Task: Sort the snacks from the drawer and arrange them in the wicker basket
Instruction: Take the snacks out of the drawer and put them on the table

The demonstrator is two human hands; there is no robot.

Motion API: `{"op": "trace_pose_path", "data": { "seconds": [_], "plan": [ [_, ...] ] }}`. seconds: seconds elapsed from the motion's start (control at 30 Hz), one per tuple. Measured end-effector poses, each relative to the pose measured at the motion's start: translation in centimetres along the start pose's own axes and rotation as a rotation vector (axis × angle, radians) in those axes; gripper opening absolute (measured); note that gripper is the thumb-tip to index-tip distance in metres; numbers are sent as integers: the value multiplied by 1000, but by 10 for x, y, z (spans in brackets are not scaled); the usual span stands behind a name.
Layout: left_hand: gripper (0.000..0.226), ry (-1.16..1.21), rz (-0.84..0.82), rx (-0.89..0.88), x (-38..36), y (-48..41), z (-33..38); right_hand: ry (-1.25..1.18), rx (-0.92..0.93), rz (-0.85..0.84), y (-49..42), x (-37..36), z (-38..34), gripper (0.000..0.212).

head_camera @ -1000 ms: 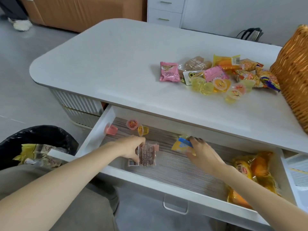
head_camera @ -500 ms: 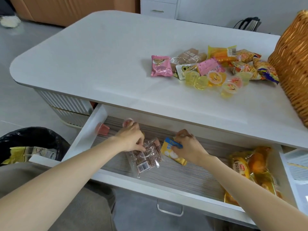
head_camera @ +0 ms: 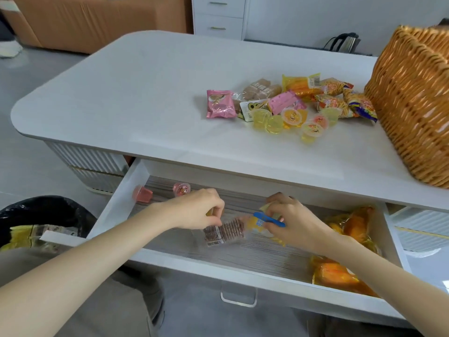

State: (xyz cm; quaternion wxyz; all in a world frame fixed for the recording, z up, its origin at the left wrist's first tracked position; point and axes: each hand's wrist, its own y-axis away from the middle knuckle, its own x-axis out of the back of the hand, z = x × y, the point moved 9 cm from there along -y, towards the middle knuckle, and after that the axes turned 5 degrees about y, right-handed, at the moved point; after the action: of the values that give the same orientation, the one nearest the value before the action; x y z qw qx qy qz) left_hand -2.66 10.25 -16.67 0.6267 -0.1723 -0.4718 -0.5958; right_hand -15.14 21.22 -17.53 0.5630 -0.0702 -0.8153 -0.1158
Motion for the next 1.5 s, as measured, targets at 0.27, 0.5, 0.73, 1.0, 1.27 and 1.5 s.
{"op": "trace_pose_path", "data": {
  "seconds": [0.27,0.5,0.73,1.0,1.27,1.5],
  "plan": [
    [18,445,317,-123,88,26,80,-325,-5,371,42,112,-8,15],
    [24,620,642,50,130,-24,54,-355,-482,518,13,152,61,23],
    [47,334,883,258,119,-49,17,-181,-518,583,1,140,80,64],
    [61,-67,683,203,98,-82,36,125,-434,368,-18,106,78,63],
    [56,-26,686,237,120,-133,38,158,-555,195,-72,108,106,58],
    [54,65,656,107,121,-108,53,136,-464,400,-46,132,75,52]
  ]
}}
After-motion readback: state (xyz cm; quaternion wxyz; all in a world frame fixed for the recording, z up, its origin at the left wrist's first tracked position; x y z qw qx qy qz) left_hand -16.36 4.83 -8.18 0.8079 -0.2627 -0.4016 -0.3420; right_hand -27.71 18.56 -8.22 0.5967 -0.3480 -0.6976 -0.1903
